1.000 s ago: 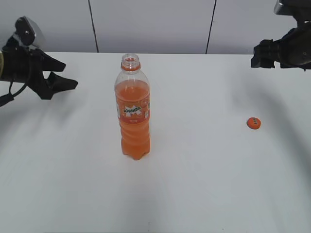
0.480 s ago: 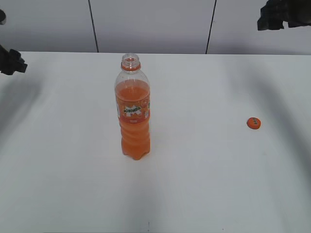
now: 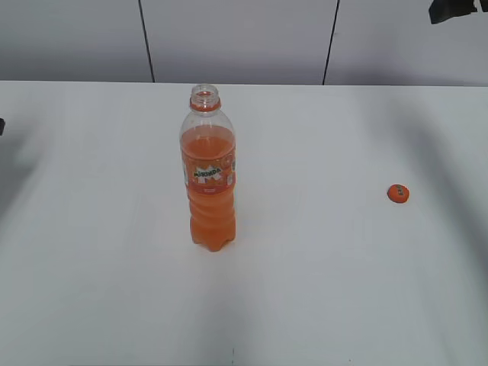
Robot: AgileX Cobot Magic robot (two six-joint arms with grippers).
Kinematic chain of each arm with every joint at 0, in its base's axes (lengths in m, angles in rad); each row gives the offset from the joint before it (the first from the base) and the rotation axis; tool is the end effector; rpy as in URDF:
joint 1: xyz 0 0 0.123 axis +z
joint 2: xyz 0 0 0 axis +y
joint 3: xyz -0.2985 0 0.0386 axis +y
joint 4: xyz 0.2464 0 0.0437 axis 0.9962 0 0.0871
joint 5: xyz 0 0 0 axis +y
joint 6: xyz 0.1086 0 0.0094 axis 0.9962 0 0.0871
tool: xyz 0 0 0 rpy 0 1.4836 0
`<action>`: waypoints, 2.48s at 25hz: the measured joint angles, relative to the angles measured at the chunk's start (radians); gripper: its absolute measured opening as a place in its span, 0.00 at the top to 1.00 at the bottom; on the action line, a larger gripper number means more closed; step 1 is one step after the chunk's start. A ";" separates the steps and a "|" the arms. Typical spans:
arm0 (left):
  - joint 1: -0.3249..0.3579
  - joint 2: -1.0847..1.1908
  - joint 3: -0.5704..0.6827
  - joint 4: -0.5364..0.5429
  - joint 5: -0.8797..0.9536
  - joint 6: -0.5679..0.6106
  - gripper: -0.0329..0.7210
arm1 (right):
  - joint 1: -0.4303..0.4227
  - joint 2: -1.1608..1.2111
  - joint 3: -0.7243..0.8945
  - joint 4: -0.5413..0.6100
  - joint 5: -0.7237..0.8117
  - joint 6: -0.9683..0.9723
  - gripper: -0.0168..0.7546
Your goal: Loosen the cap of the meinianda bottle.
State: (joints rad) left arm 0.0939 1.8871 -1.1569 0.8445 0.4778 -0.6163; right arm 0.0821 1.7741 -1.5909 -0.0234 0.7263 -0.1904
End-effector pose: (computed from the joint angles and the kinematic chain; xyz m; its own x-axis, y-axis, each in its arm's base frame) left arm 0.3944 0.0748 0.1782 -0.8590 0.0777 -0.5060 -0.1379 0.9168 0.3748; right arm 0.4211 0.0330 0.3257 -0.6997 -0.2646 -0.6636 -0.2206 0.9635 -0.1516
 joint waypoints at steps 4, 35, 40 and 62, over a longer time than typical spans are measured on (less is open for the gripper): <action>0.000 -0.047 -0.005 -0.391 0.106 0.372 0.47 | 0.000 0.000 -0.045 -0.001 0.100 0.004 0.22; -0.001 -0.567 -0.042 -1.087 0.625 0.833 0.35 | 0.000 -0.318 0.038 0.120 0.490 0.049 0.22; -0.001 -0.688 0.092 -1.087 0.559 0.830 0.35 | 0.000 -0.455 0.180 0.120 0.491 0.049 0.22; -0.001 -1.374 0.618 -0.925 0.398 0.795 0.36 | 0.000 -0.757 0.581 0.121 0.444 0.052 0.22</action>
State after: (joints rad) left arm 0.0928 0.5132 -0.5390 -0.0808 0.8753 0.1787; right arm 0.0821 1.0175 -1.0095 0.0977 1.1704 -0.1384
